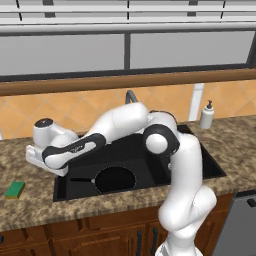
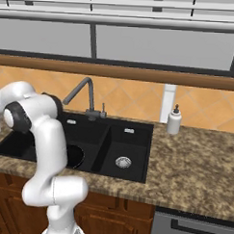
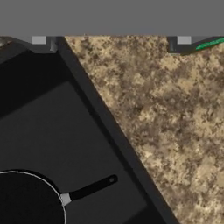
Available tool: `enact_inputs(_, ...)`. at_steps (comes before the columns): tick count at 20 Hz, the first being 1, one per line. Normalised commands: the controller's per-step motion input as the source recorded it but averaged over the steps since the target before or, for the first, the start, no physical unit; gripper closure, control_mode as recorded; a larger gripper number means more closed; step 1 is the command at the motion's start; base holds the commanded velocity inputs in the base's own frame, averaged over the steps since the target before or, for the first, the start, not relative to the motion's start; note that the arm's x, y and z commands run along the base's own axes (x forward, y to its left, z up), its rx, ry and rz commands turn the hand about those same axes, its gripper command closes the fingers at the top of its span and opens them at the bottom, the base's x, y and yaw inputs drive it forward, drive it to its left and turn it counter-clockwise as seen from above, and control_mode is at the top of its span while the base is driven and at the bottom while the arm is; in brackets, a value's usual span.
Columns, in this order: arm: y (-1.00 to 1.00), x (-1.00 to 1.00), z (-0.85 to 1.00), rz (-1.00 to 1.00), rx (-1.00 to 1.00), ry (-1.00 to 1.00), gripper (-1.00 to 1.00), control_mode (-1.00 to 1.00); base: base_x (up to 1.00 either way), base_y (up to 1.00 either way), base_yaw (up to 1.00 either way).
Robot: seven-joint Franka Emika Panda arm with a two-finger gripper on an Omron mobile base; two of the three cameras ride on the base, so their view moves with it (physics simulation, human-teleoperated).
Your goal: Pick the pan and sponge and place them into the sink. Then turn on the water.
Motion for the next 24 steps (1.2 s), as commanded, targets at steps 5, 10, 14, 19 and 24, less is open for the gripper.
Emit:
enact_inputs(5, 0.11, -0.19, 0.0, 0.01, -0.01, 0.0, -1.0, -1.0, 0.0, 0.0, 0.0)
enact_inputs(10, 0.09, -0.23, 0.0, 0.05, 0.0, 0.0, -1.0, -1.0, 0.0, 0.0, 0.0)
enact_inputs(14, 0.25, -0.18, -0.05, 0.09, 0.0, 0.0, -1.0, -1.0, 0.0, 0.0, 0.0)
enact_inputs(19, 0.27, -0.14, -0.07, 0.11, 0.0, 0.0, -1.0, -1.0, 0.0, 0.0, 0.0)
enact_inputs(24, 0.28, -0.02, -0.01, 0.12, 0.0, 0.01, -1.0, -1.0, 0.0, 0.0, 0.0)
